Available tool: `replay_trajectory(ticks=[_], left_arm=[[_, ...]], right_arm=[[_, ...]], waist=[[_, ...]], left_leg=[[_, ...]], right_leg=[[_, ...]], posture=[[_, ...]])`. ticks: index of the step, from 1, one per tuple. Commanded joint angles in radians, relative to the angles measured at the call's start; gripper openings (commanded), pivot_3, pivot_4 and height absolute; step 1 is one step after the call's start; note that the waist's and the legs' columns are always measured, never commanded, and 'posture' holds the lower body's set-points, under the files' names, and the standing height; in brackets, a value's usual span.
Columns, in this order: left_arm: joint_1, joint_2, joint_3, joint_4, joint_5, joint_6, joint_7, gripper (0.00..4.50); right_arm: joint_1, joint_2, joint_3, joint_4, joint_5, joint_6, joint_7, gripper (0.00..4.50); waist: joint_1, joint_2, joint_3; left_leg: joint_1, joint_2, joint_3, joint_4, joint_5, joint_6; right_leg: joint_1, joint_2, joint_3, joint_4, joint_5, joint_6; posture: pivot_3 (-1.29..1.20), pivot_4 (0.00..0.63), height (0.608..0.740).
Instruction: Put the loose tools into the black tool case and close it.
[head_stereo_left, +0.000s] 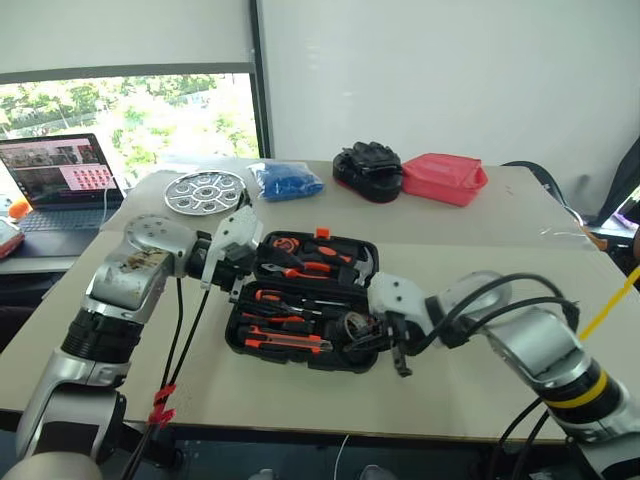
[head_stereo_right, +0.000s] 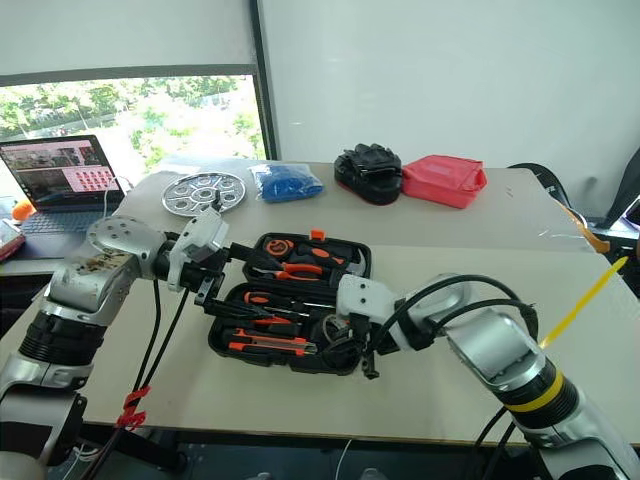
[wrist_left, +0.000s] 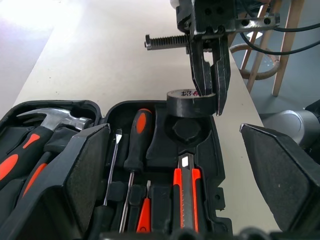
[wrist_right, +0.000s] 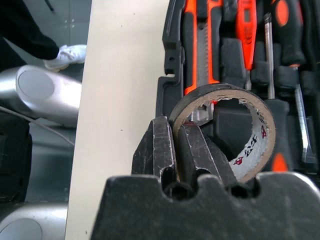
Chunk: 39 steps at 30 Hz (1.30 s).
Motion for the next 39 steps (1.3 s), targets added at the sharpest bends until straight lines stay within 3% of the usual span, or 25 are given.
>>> replay_trajectory(ticks=[1,17,30,35,39], left_arm=[[0.007,0.023,0.021,-0.048,-0.021,0.014,-0.003,4.5],[0.02,0.037,0.027,-0.067,-0.039,0.035,0.004,4.5],[-0.013,0.022,0.021,-0.031,-0.034,0.023,0.002,4.5],[-0.006,0.015,0.018,-0.029,-0.034,0.018,0.004,4.5],[-0.011,-0.003,0.008,-0.024,-0.03,0.013,0.008,4.5]], right_arm=[[0.005,-0.008,0.04,0.009,-0.041,-0.032,-0.019,0.02],[0.022,-0.023,0.083,0.008,-0.064,-0.012,-0.026,0.02],[-0.013,-0.025,0.002,-0.035,0.01,0.063,-0.029,4.41],[-0.04,-0.053,-0.13,-0.074,0.104,0.146,-0.033,4.41],[-0.018,-0.069,-0.162,-0.074,0.125,0.141,-0.053,4.41]], waist=[[0.003,0.0,0.0],[0.007,0.0,0.0],[0.008,0.0,0.0],[0.009,0.0,0.0],[0.01,0.0,0.0]], left_leg=[[0.0,0.0,0.0,0.0,0.0,0.0],[0.0,0.0,0.001,0.0,0.0,0.0],[0.0,0.0,0.001,0.0,0.0,0.0],[0.0,0.0,0.001,0.0,0.0,0.0],[0.0,0.0,0.001,0.0,0.0,0.0]], right_leg=[[0.0,0.0,0.0,0.0,0.0,0.0],[0.0,0.0,0.0,0.0,0.0,0.0],[0.0,0.0,-0.001,0.0,0.0,0.0],[0.0,0.001,-0.001,0.0,0.0,0.0],[0.0,0.0,-0.001,0.0,0.0,0.0]], posture=[[0.0,0.15,0.74],[0.0,0.15,0.74],[0.0,0.15,0.74],[0.0,0.15,0.74],[0.0,0.15,0.74]])
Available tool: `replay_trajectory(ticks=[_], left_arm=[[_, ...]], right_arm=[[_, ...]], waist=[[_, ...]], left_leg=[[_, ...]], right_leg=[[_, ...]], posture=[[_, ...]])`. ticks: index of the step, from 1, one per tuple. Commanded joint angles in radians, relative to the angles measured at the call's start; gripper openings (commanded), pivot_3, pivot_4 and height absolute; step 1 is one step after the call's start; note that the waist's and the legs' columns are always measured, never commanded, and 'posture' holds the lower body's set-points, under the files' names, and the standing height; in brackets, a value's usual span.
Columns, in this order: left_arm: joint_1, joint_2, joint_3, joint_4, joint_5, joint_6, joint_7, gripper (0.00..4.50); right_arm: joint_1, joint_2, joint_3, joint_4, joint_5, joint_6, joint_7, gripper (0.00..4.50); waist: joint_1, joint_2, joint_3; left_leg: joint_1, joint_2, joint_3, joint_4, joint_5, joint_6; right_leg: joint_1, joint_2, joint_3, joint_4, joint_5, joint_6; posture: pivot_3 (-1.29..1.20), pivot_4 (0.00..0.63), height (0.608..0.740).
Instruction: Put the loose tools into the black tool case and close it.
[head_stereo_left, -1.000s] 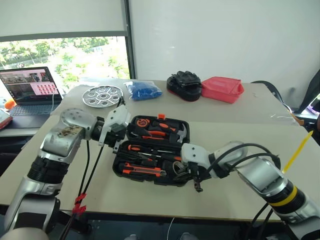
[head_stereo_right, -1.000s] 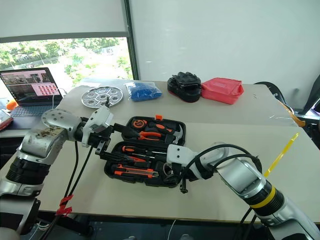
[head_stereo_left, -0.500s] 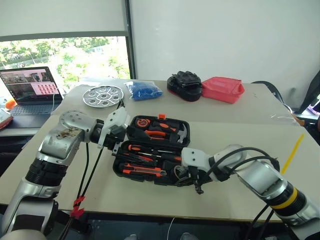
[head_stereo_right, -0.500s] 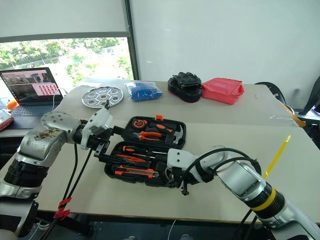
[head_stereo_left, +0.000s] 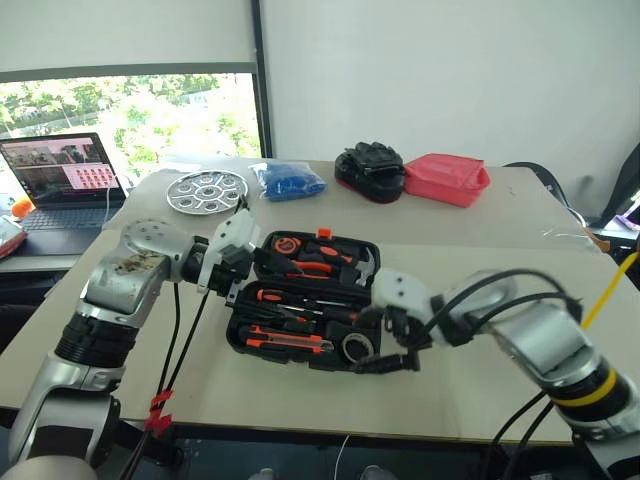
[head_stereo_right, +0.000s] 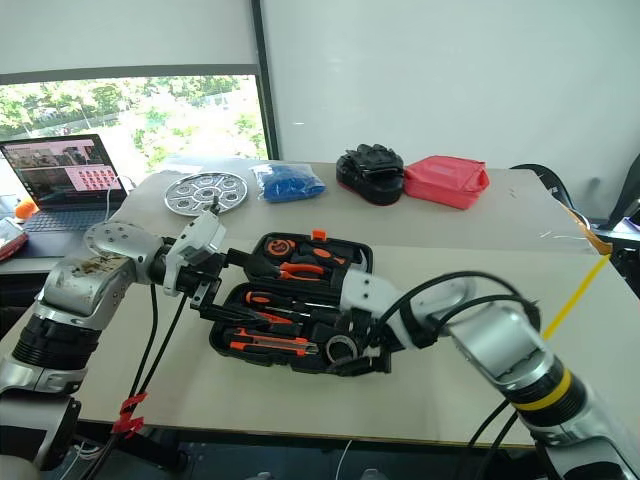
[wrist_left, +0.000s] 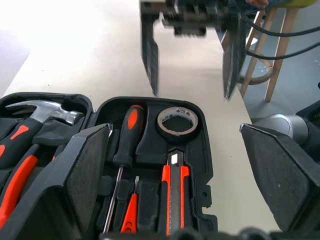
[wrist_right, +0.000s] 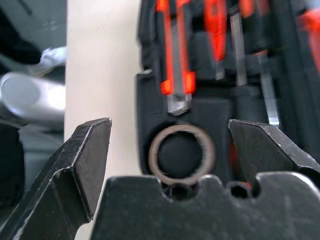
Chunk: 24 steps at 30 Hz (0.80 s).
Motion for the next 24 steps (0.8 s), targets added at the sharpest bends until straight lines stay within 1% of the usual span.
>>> replay_trajectory(ticks=[1,3,4,5,6,8,9,10,13,15,19,24], left_arm=[[-0.029,-0.016,0.005,-0.007,-0.002,-0.02,0.007,4.5],[-0.034,-0.023,0.001,-0.008,-0.001,-0.021,0.008,4.5],[-0.036,-0.025,0.0,-0.009,0.0,-0.02,0.007,4.5],[-0.038,-0.026,-0.001,-0.01,0.0,-0.019,0.006,4.5],[-0.04,-0.026,-0.003,-0.009,0.0,-0.019,0.005,4.5],[-0.042,-0.023,-0.005,-0.011,0.0,-0.019,0.002,4.5],[-0.041,-0.022,-0.006,-0.013,0.0,-0.019,0.002,4.5],[-0.041,-0.021,-0.006,-0.014,0.0,-0.018,0.001,4.5],[-0.033,-0.013,-0.004,-0.025,-0.003,-0.013,0.002,4.5],[-0.028,-0.009,-0.003,-0.032,-0.004,-0.011,0.004,4.5],[-0.025,-0.003,-0.001,-0.038,-0.005,-0.009,0.008,4.5],[-0.027,0.001,0.001,-0.032,-0.004,-0.012,0.009,4.5]], right_arm=[[0.015,0.009,-0.035,-0.013,0.023,0.003,-0.035,4.41],[0.037,0.028,-0.014,0.005,0.008,-0.015,-0.064,3.91],[0.052,0.033,0.001,0.01,0.0,-0.028,-0.073,3.74],[0.062,0.038,0.011,0.014,-0.005,-0.038,-0.079,3.42],[0.067,0.048,0.018,0.02,-0.005,-0.04,-0.086,3.01],[0.068,0.074,0.031,0.03,-0.008,-0.045,-0.107,2.47],[0.069,0.084,0.035,0.034,-0.01,-0.047,-0.115,2.01],[0.069,0.093,0.037,0.037,-0.01,-0.048,-0.12,1.75],[0.069,0.12,0.058,0.061,-0.02,-0.062,-0.14,0.68],[0.075,0.131,0.076,0.086,-0.038,-0.086,-0.149,0.09],[0.089,0.127,0.114,0.126,-0.076,-0.121,-0.156,0.09],[0.105,0.139,0.129,0.165,-0.103,-0.147,-0.16,0.09]], waist=[[0.0,0.0,0.0],[0.0,0.0,0.0],[0.0,0.0,0.0],[0.0,0.0,0.0],[0.0,0.0,0.0],[-0.002,0.0,0.0],[-0.003,0.0,0.0],[-0.004,0.0,0.0],[-0.003,0.0,0.0],[-0.003,0.0,0.0],[-0.002,0.0,0.0],[-0.002,0.0,0.0]], left_leg=[[0.0,0.0,0.0,0.0,0.0,0.0],[0.0,0.0,0.001,0.0,0.0,0.0],[0.0,0.0,0.001,0.0,0.0,0.0],[0.0,0.0,0.001,0.0,0.0,0.0],[0.0,0.0,0.001,0.0,0.0,0.0],[0.0,0.0,0.001,0.0,0.0,0.0],[0.0,0.0,0.001,0.0,0.0,0.0],[0.0,0.0,0.001,0.0,0.0,0.0],[0.0,0.0,0.001,0.0,0.0,0.0],[0.0,0.0,0.001,0.0,0.0,0.0],[0.0,0.0,0.001,0.0,0.0,0.0],[0.0,0.0,0.001,0.0,0.0,0.0]], right_leg=[[0.0,0.0,0.0,0.0,0.0,0.0],[0.0,0.0,0.0,0.0,0.0,0.0],[0.0,0.0,0.0,0.0,0.0,0.0],[0.0,0.0,0.0,0.0,0.0,0.0],[0.0,0.0,0.0,0.0,0.0,0.0],[0.0,0.0,0.0,0.0,0.0,0.0],[0.0,0.0,0.0,0.0,0.0,0.0],[0.0,0.0,0.0,0.0,0.0,0.0],[0.0,0.001,0.0,0.0,0.0,0.0],[0.0,0.0,0.0,0.0,0.0,0.0],[0.0,0.0,0.0,0.0,0.0,0.0],[0.0,0.0,0.0,0.0,0.0,0.0]], posture=[[0.0,0.15,0.74],[0.0,0.15,0.74],[0.0,0.15,0.74],[0.0,0.15,0.74],[0.0,0.15,0.74],[0.0,0.15,0.74],[0.0,0.15,0.74],[0.0,0.15,0.74],[0.0,0.15,0.74],[0.0,0.15,0.74],[0.0,0.15,0.74],[0.0,0.15,0.74]])
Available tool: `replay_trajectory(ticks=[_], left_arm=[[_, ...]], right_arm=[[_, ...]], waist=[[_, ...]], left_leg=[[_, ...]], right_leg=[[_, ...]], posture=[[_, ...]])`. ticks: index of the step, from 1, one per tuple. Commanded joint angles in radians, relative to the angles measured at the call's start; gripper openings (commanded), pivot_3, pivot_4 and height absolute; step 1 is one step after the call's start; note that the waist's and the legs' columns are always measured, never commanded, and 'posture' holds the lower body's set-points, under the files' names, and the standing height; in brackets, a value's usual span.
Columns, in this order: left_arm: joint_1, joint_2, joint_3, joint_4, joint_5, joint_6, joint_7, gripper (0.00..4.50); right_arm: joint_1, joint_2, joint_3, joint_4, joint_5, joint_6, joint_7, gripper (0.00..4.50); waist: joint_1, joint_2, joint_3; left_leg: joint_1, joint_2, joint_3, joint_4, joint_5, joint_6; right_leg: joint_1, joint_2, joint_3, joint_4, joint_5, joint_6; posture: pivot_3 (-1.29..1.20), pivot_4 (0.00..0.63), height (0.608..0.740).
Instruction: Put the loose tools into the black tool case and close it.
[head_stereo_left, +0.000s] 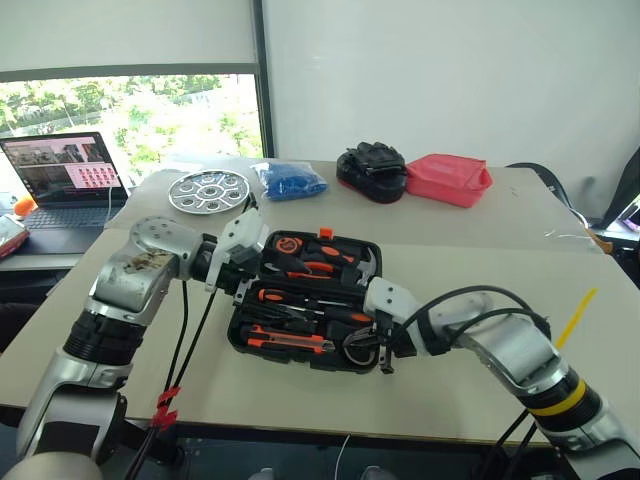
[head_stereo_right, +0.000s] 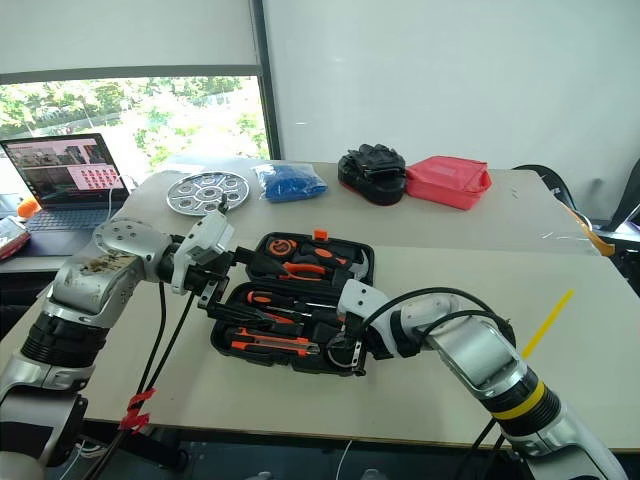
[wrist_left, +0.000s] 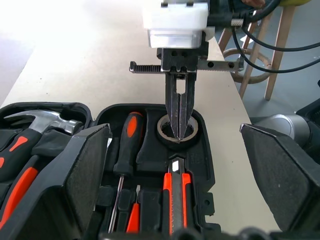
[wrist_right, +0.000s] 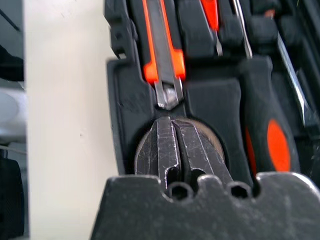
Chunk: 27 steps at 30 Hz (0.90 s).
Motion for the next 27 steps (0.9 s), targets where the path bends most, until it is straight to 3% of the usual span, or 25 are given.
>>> replay_trajectory(ticks=[1,6,10,17,22,27], left_arm=[[-0.007,0.014,0.02,-0.024,-0.003,-0.008,0.001,4.5],[-0.01,0.013,0.018,-0.012,0.001,-0.015,0.0,4.5],[-0.011,0.011,0.016,0.002,0.005,-0.023,-0.001,4.5],[-0.009,0.012,0.025,0.025,0.009,-0.023,0.002,4.5],[0.065,0.073,0.065,0.048,0.025,-0.029,0.024,4.5],[0.18,0.142,0.166,0.027,0.008,-0.002,0.093,4.5]], right_arm=[[0.013,0.011,-0.005,0.016,-0.02,-0.038,-0.013,0.09],[0.038,-0.004,-0.027,0.013,-0.026,-0.05,-0.011,0.09],[-0.003,-0.05,-0.157,-0.078,0.076,0.059,0.019,0.09],[-0.01,-0.07,-0.25,-0.111,0.141,0.101,-0.001,0.09],[0.022,-0.103,-0.438,-0.135,0.222,0.122,-0.021,1.46],[0.158,-0.173,-0.613,-0.194,0.28,0.11,-0.014,3.28]], waist=[[0.0,0.0,0.0],[0.0,0.0,0.0],[0.002,0.0,0.0],[0.001,0.0,0.0],[0.0,0.0,0.0],[0.002,0.0,0.0]], left_leg=[[0.0,0.0,0.0,0.0,0.0,0.0],[0.0,0.0,0.0,0.0,0.0,0.0],[0.0,0.0,0.0,0.0,0.0,0.0],[0.0,0.0,0.0,0.0,0.0,0.0],[0.0,0.0,-0.001,0.0,0.0,0.0],[0.0,0.001,-0.002,-0.002,0.0,0.0]], right_leg=[[0.0,0.0,0.0,0.0,0.0,0.0],[0.0,0.0,0.0,0.0,0.0,0.0],[0.0,0.0,0.0,0.0,0.0,0.0],[0.0,0.0,0.0,0.0,0.0,0.0],[0.0,0.0,0.0,0.0,0.0,0.0],[0.0,0.0,0.0,-0.001,0.0,0.0]], posture=[[0.0,0.15,0.74],[0.0,0.15,0.74],[0.0,0.15,0.74],[0.0,0.15,0.74],[0.0,0.15,0.74],[0.0,0.15,0.74]])
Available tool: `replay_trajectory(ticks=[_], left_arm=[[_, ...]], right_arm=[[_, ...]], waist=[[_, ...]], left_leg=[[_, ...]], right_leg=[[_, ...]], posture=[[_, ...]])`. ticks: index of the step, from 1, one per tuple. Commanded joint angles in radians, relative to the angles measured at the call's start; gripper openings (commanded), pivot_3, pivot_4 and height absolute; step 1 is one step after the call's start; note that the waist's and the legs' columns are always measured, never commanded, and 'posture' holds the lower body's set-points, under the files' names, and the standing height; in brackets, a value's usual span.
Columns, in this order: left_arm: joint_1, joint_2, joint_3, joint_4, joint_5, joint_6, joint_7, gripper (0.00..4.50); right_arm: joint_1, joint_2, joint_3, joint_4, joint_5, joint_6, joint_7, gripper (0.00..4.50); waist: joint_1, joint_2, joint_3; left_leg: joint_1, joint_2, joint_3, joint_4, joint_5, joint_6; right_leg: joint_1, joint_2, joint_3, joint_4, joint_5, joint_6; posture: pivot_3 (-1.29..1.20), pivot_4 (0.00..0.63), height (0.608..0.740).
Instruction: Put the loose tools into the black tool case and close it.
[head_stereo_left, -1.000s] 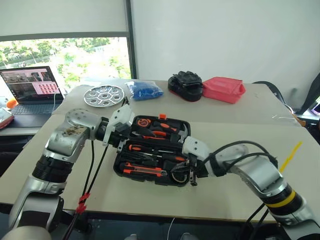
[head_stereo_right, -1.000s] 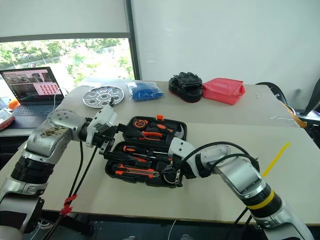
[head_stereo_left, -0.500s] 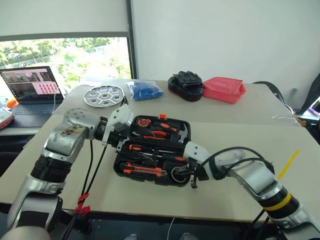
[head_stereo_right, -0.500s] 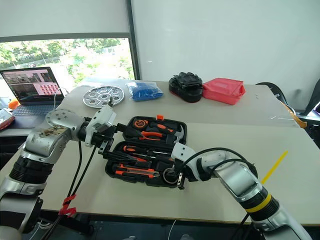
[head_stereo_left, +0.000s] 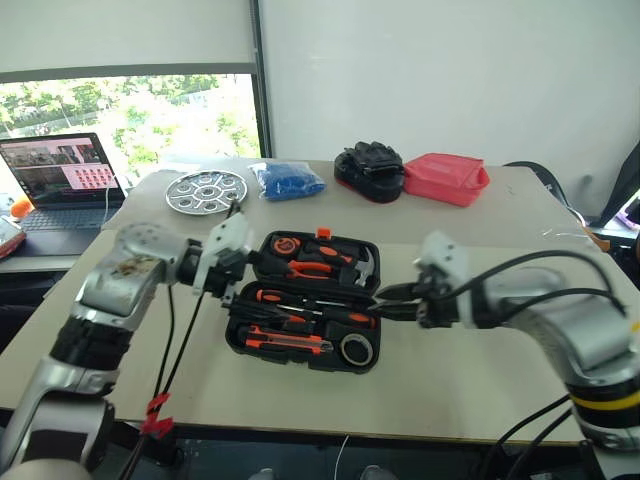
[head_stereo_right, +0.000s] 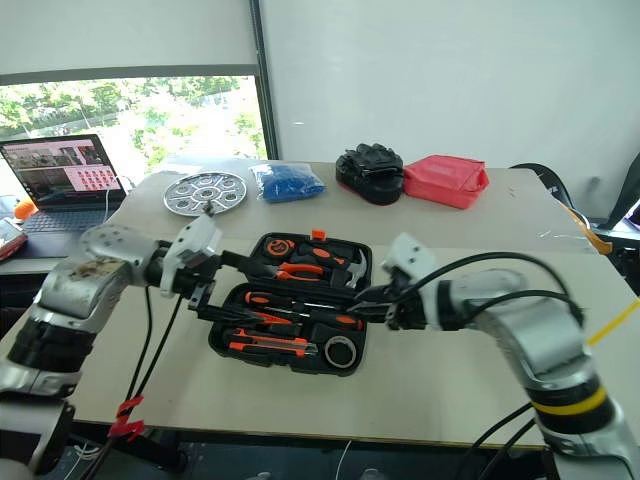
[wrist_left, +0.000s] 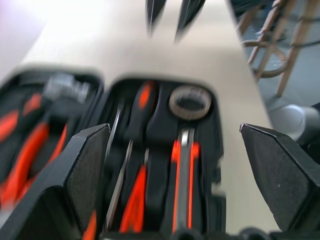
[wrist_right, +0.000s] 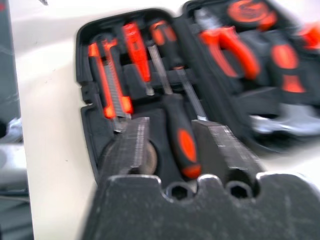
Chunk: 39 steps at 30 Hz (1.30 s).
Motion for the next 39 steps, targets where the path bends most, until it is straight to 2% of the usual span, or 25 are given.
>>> replay_trajectory(ticks=[1,4,8,12,15,20,21,23,25,26,33,39], left_arm=[[0.059,0.058,0.108,-0.043,-0.021,0.015,0.05,4.5],[0.139,0.099,0.181,-0.056,-0.029,0.03,0.085,4.5],[0.229,0.145,0.267,-0.043,-0.022,0.03,0.127,4.5],[0.22,0.129,0.272,0.022,0.001,0.005,0.169,4.5],[0.17,0.091,0.166,0.12,0.098,-0.088,0.187,3.75],[0.056,0.017,0.052,0.309,0.225,-0.214,0.227,1.8],[0.037,0.001,0.036,0.343,0.24,-0.237,0.225,1.56],[0.004,-0.027,0.004,0.398,0.273,-0.277,0.227,0.72],[-0.019,-0.05,-0.022,0.453,0.31,-0.319,0.238,0.06],[-0.029,-0.06,-0.031,0.479,0.323,-0.337,0.241,0.0],[-0.048,-0.133,-0.081,0.5,0.366,-0.328,0.252,0.0],[-0.04,-0.169,-0.063,0.455,0.319,-0.295,0.208,0.0]], right_arm=[[0.084,-0.034,-0.152,-0.071,0.068,0.0,0.003,3.6],[0.163,-0.053,-0.232,-0.083,0.089,-0.013,-0.007,4.47],[0.252,-0.069,-0.295,-0.09,0.092,-0.034,-0.026,4.47],[0.274,-0.059,-0.278,-0.075,0.084,-0.055,-0.061,4.47],[0.26,-0.04,-0.19,-0.01,0.039,-0.094,-0.092,3.78],[0.223,-0.023,-0.026,0.117,-0.083,-0.217,-0.116,1.99],[0.213,-0.017,0.006,0.14,-0.107,-0.244,-0.116,1.75],[0.189,-0.002,0.057,0.184,-0.142,-0.281,-0.113,0.96],[0.168,0.014,0.092,0.217,-0.165,-0.304,-0.111,0.32],[0.159,0.02,0.105,0.23,-0.173,-0.313,-0.106,0.01],[0.09,0.078,0.211,0.29,-0.242,-0.383,-0.088,0.01],[0.055,0.118,0.261,0.29,-0.254,-0.382,-0.058,0.01]], waist=[[0.0,0.0,0.0],[0.0,0.0,0.0],[0.0,0.0,0.0],[0.0,0.0,0.0],[0.002,-0.001,0.0],[0.002,-0.001,0.0],[0.002,-0.002,0.0],[0.001,-0.002,0.0],[-0.002,-0.001,0.0],[-0.002,-0.001,0.0],[0.001,-0.001,0.0],[0.011,-0.001,0.0]], left_leg=[[0.0,0.0,0.0,0.0,0.0,0.0],[0.0,0.0,0.0,0.0,0.0,0.0],[0.001,0.001,0.0,0.0,0.0,0.0],[0.004,0.001,0.002,0.0,0.0,0.0],[0.005,0.0,0.003,0.0,0.0,0.0],[0.004,-0.001,0.008,0.0,0.0,0.0],[0.003,-0.001,0.008,0.001,0.0,0.0],[0.001,-0.001,0.008,0.0,0.0,0.0],[0.001,-0.001,0.008,0.0,0.0,0.0],[0.001,-0.001,0.008,0.0,0.0,0.0],[0.0,-0.001,0.007,0.001,0.0,0.0],[0.0,-0.001,0.007,0.002,0.0,0.0]], right_leg=[[0.0,0.0,0.0,0.0,0.0,0.0],[0.0,-0.001,0.0,0.0,0.0,0.0],[0.001,-0.001,0.0,0.0,0.0,0.0],[0.003,-0.001,0.0,0.0,0.0,0.0],[0.004,-0.001,0.001,0.0,0.0,0.0],[0.003,-0.001,0.001,0.0,0.0,0.0],[0.002,0.0,0.001,0.0,0.0,0.0],[0.001,0.0,0.001,0.0,0.0,0.0],[0.001,0.0,0.001,0.0,0.0,0.0],[0.001,0.0,0.001,0.0,0.0,0.0],[0.001,0.0,0.001,0.001,0.0,0.0],[0.002,-0.001,0.0,0.001,0.001,0.001]], posture=[[0.0,0.15,0.74],[0.0,0.15,0.74],[0.0,0.15,0.74],[0.0,0.15,0.74],[0.0,0.15,0.74],[0.0,0.15,0.74],[0.0,0.15,0.74],[0.0,0.15,0.74],[0.0,0.15,0.74],[0.0,0.15,0.74],[0.0,0.15,0.74],[0.0,0.15,0.74]])
